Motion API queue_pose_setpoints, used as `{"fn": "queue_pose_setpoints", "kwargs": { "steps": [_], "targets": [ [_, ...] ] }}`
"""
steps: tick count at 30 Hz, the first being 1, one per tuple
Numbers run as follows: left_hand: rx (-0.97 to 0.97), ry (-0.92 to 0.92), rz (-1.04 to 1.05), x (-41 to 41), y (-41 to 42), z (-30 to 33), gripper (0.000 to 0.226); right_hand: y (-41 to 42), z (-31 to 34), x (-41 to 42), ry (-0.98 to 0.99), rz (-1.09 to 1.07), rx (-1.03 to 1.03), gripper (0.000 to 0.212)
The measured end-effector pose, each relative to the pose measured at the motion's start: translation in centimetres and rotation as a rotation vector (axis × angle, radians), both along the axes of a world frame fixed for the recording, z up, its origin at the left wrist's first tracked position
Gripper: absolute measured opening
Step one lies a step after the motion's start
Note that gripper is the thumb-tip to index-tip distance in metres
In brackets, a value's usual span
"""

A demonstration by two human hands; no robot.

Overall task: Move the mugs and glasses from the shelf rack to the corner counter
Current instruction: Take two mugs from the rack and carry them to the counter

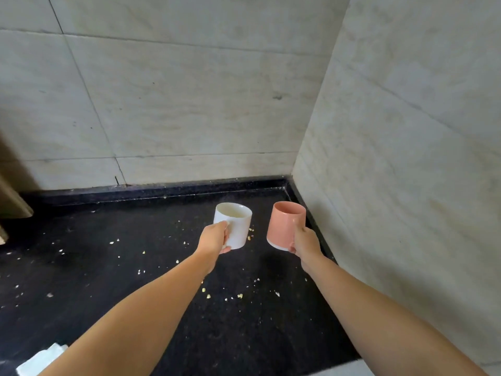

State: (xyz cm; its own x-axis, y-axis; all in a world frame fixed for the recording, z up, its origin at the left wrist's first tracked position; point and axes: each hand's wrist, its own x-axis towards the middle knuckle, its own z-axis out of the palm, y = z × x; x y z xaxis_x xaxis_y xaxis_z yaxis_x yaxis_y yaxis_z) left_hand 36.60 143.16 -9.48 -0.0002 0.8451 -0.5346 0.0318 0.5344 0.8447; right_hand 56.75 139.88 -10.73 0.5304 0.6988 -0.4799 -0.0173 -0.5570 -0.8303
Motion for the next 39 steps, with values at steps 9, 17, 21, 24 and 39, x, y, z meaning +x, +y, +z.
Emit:
{"fn": "queue_pose_setpoints", "kwargs": {
  "steps": [9, 17, 21, 24, 39],
  "targets": [
    [-0.059, 0.001, 0.029, 6.0, 10.4, -4.8, 0.041, 10.9, -4.6, 2.5, -0.009, -0.019, -0.026, 0.062],
    [-0.009, 0.016, 0.065, 9.1, 13.3, -7.9, 0.034, 14.1, -7.5, 3.0, -0.048, -0.029, 0.077, 0.057],
    [0.029, 0.034, 0.046, 9.9, 14.0, -8.7, 0.039, 14.8, -8.9, 2.8, -0.043, -0.015, 0.118, 0.054],
    [0.059, 0.029, 0.008, 10.5, 14.5, -9.2, 0.038, 15.3, -9.6, 3.2, -0.052, -0.036, 0.087, 0.048],
    [0.083, 0.07, -0.092, 10.9, 16.3, -11.4, 0.027, 18.2, -9.9, 3.6, -0.067, -0.024, 0.042, 0.037]
  ]
}}
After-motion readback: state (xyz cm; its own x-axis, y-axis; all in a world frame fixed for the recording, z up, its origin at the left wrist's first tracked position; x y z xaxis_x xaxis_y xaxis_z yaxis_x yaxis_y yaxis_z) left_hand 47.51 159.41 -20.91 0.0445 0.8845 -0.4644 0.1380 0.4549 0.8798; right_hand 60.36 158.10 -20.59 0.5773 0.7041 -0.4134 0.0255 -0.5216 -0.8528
